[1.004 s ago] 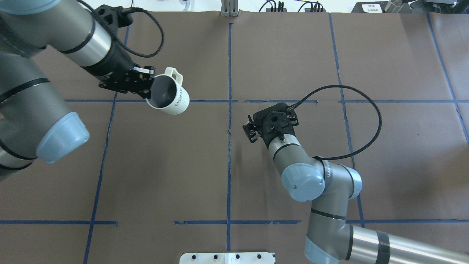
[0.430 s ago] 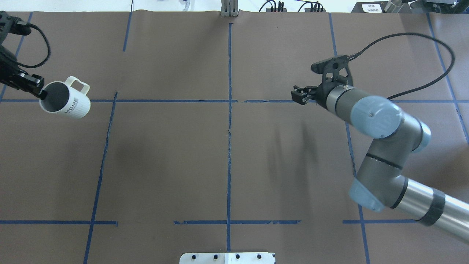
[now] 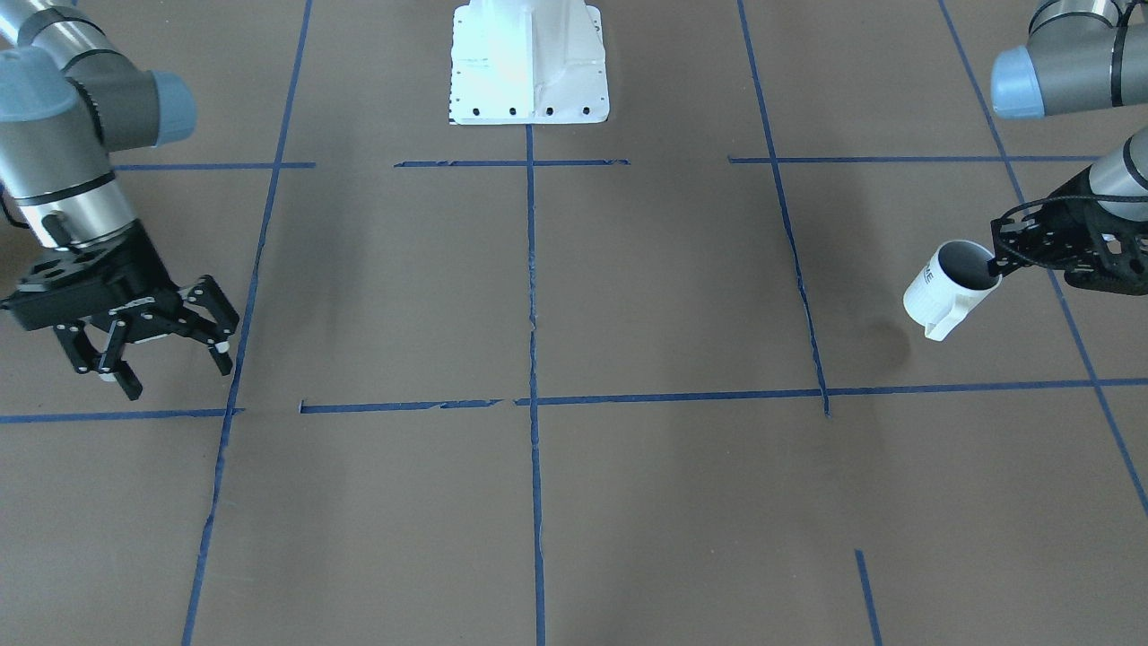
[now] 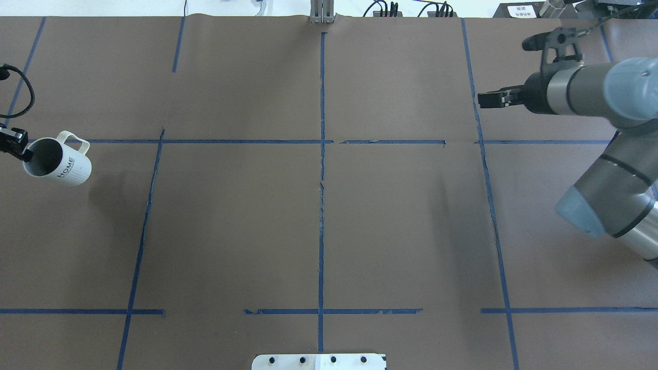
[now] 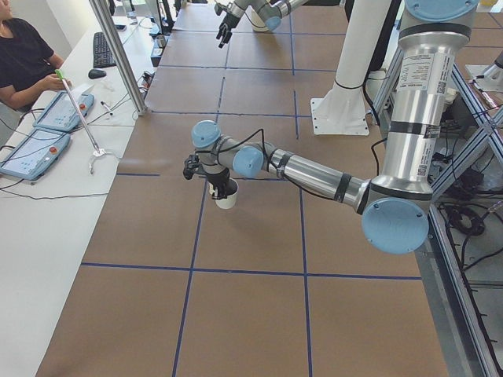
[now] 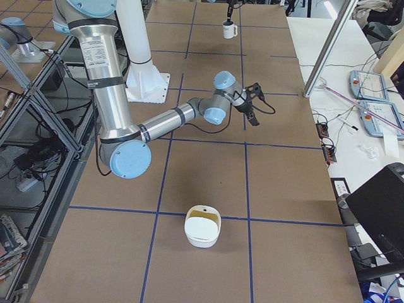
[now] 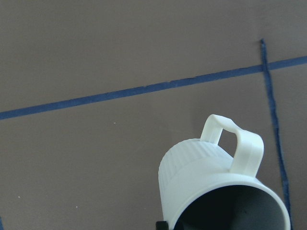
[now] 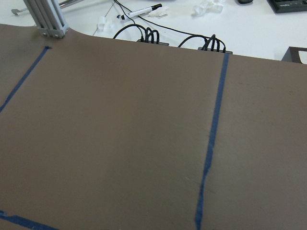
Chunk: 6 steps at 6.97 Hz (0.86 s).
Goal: Left arm hands cup to right arm to dump lemon
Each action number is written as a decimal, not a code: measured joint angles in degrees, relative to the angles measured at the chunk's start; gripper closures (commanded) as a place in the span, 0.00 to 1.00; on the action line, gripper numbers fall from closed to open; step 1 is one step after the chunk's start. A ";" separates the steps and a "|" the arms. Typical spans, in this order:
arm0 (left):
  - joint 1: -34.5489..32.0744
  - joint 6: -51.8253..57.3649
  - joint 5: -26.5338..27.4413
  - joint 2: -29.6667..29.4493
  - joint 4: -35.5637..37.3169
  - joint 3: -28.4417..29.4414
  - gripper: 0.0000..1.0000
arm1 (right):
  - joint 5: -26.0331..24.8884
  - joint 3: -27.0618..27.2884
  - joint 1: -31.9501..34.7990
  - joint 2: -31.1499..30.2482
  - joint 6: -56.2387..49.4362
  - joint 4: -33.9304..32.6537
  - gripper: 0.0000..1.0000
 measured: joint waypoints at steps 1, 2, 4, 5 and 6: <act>-0.07 -4.95 -2.83 1.50 -1.12 1.69 1.00 | 7.12 0.12 4.53 -1.57 -0.08 -0.50 0.00; -0.10 -8.87 -4.62 2.94 -1.62 2.57 1.00 | 11.09 0.25 7.07 -2.59 -0.11 -0.75 0.00; -0.11 -13.18 -5.73 5.14 -1.95 2.50 0.79 | 14.78 0.31 9.18 -3.17 -0.12 -1.01 0.00; -0.01 -13.74 -5.83 5.78 -2.02 2.39 0.48 | 16.73 0.30 10.47 -3.67 -0.15 -1.12 0.00; 0.10 -13.72 -5.85 5.96 -2.79 2.59 0.00 | 18.99 0.34 12.18 -4.31 -0.18 -1.19 0.00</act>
